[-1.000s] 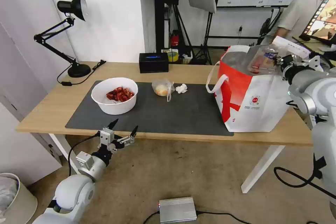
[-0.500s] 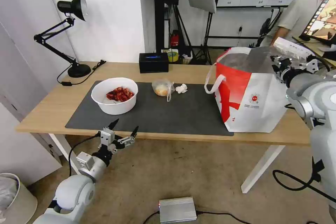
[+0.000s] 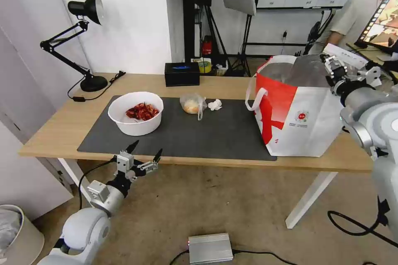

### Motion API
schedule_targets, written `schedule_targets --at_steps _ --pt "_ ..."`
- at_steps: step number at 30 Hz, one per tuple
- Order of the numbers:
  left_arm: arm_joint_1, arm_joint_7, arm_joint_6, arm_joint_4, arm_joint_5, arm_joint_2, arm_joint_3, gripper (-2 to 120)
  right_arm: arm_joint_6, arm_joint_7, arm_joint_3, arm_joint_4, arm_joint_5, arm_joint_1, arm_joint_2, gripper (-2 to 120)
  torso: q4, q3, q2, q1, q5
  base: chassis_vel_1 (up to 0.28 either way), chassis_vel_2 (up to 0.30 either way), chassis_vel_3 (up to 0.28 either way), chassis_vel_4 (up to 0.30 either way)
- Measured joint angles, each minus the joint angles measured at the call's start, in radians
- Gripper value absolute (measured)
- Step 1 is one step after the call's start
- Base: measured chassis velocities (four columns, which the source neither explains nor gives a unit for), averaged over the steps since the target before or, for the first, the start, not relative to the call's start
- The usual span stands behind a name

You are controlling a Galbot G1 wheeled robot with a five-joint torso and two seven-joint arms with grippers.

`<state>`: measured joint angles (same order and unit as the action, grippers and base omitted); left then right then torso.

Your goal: Pick up the trash from the table and place it into the takeout bag.

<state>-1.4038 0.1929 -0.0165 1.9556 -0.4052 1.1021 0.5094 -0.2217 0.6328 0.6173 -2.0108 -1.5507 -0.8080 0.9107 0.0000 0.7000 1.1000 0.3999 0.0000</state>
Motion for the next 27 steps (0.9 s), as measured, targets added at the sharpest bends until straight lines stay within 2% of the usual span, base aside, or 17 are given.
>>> schedule_targets --at_steps 5,8,13,16,18,19,21,27 --pt "-0.007 -0.001 0.000 0.007 0.000 0.004 0.001 100 0.024 -0.101 -0.012 -0.023 0.124 -0.028 -0.016 84 0.0000 0.000 0.000 0.000 0.0000 0.000 0.000 0.000 0.000" --pt "-0.011 -0.002 -0.001 0.010 0.000 0.005 0.002 100 0.078 -0.199 -0.015 -0.050 0.231 -0.064 -0.033 85 0.0000 0.000 0.000 0.000 0.0000 0.000 0.000 0.000 0.000" --pt "-0.012 -0.002 -0.002 0.010 0.000 0.005 0.003 100 0.108 -0.259 -0.015 -0.072 0.294 -0.092 -0.040 85 0.0000 0.000 0.000 0.000 0.0000 0.000 0.000 0.000 0.000" --pt "-0.012 -0.003 -0.003 0.011 -0.001 0.004 0.003 100 0.127 -0.326 -0.008 -0.113 0.369 -0.146 -0.045 89 0.0001 0.000 0.000 0.000 -0.0001 0.000 0.000 0.000 0.000" --pt "-0.012 -0.005 -0.004 0.011 -0.001 0.004 0.003 100 0.129 -0.337 -0.006 -0.120 0.383 -0.158 -0.045 91 0.0001 0.000 0.000 0.000 -0.0002 0.000 0.000 0.000 0.000" --pt "-0.012 -0.007 -0.006 0.011 -0.001 0.003 0.003 100 0.132 -0.355 -0.005 -0.131 0.408 -0.177 -0.045 97 0.0000 0.000 0.000 0.000 -0.0001 0.000 0.000 0.000 0.000" --pt "-0.012 -0.010 -0.008 0.011 -0.002 0.002 0.003 100 0.135 -0.369 -0.003 -0.140 0.430 -0.196 -0.045 99 0.0000 0.000 0.000 0.000 -0.0001 0.000 0.000 0.000 0.000" --pt "-0.012 -0.026 -0.014 0.013 -0.006 -0.002 0.005 100 0.149 -0.431 0.003 -0.199 0.546 -0.337 -0.005 100 0.0000 0.000 0.000 0.000 0.0000 0.000 0.000 0.000 0.000"
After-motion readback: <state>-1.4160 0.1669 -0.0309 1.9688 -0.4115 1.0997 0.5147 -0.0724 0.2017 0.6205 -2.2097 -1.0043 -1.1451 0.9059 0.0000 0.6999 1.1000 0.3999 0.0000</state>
